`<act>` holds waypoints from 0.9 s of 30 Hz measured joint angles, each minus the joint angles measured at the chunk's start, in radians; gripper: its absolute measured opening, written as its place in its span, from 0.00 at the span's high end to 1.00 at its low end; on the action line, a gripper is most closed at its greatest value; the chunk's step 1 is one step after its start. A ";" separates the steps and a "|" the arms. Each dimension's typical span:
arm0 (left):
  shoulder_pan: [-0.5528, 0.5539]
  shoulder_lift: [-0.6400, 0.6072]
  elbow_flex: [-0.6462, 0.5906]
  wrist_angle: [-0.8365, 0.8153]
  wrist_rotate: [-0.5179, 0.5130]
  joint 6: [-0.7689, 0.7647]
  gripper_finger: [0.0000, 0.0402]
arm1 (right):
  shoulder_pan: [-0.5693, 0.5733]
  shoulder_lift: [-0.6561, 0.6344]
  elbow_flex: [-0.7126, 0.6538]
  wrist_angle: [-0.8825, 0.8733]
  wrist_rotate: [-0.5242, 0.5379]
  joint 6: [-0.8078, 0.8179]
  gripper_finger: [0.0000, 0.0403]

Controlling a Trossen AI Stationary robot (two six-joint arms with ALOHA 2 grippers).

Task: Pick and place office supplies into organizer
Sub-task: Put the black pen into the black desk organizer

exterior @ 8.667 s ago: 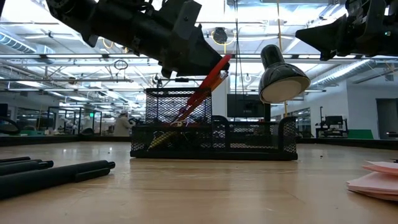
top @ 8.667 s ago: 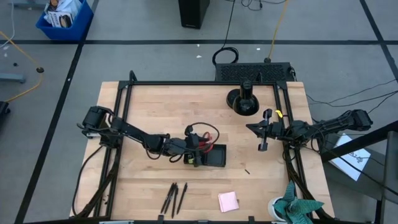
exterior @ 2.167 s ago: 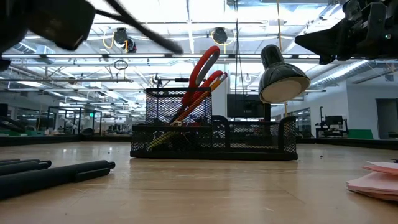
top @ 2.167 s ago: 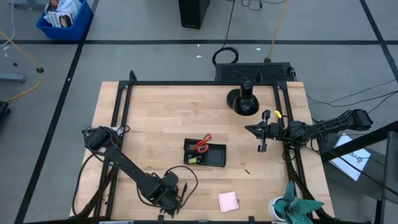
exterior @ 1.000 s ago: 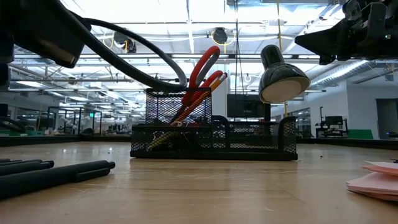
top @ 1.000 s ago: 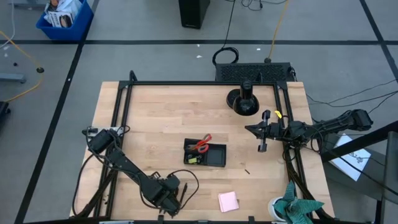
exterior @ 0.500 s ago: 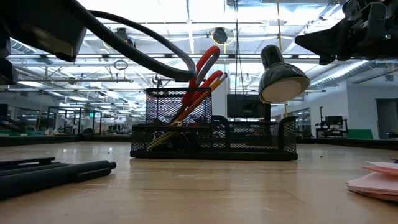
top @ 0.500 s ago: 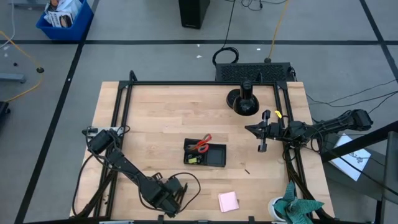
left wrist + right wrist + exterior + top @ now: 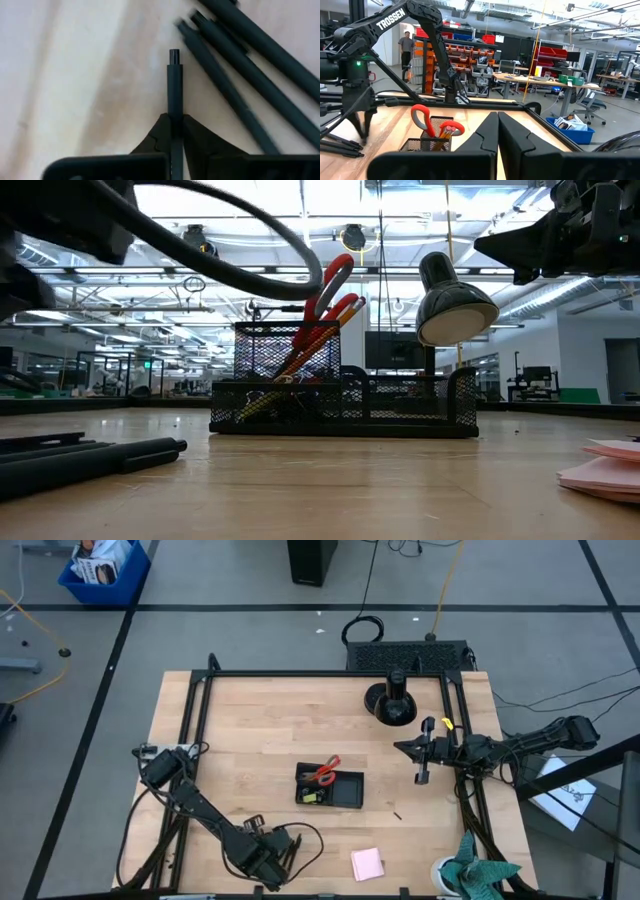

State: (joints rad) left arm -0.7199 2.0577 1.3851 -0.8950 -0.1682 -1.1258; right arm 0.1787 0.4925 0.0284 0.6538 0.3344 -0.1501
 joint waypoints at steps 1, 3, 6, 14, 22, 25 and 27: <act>0.000 0.000 -0.001 -0.005 -0.022 0.012 0.97 | 0.000 0.000 0.000 0.000 0.000 0.000 1.00; 0.001 0.001 -0.002 -0.009 -0.050 0.025 0.96 | 0.000 0.000 0.000 0.000 0.000 0.000 1.00; -0.001 0.001 -0.002 -0.004 -0.084 0.040 0.95 | 0.000 0.000 0.000 0.000 0.000 0.000 1.00; 0.000 -0.076 -0.005 -0.030 -0.342 0.053 0.97 | 0.000 0.000 0.000 0.000 0.000 0.000 1.00; 0.010 -0.206 -0.004 -0.030 -0.637 0.180 0.98 | 0.000 0.000 0.000 0.000 0.000 0.001 1.00; 0.027 -0.260 -0.004 -0.030 -0.717 0.273 0.96 | 0.000 0.000 0.000 0.000 0.000 0.001 1.00; 0.049 -0.301 -0.004 -0.022 -0.772 0.340 0.97 | 0.000 0.000 0.000 0.000 0.000 0.001 1.00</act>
State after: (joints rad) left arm -0.6707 1.7572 1.3811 -0.9171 -0.9399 -0.7858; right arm 0.1787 0.4923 0.0284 0.6540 0.3344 -0.1493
